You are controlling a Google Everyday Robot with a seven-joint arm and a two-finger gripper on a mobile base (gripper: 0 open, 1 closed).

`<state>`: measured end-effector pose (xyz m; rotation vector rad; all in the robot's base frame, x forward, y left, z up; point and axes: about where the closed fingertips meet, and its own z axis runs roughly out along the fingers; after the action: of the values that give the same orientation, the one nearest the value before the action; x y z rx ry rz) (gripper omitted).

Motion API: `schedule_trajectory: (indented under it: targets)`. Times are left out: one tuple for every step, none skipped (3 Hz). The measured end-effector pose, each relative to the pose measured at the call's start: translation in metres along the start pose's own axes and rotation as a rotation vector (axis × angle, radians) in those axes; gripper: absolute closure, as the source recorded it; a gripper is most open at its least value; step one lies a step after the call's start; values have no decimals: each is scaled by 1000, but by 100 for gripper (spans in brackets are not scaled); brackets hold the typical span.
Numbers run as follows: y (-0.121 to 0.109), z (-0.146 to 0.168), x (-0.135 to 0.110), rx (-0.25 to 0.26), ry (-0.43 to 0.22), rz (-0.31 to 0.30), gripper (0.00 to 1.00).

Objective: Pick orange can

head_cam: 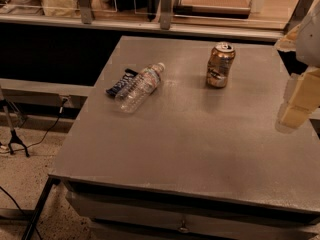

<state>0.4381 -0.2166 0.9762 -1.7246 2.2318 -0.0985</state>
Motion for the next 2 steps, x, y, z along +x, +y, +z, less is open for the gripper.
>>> schedule_trajectory:
  targets:
    - [0, 0, 0, 0, 0, 0, 0]
    - [-6, 1, -7, -3, -38, -5, 0]
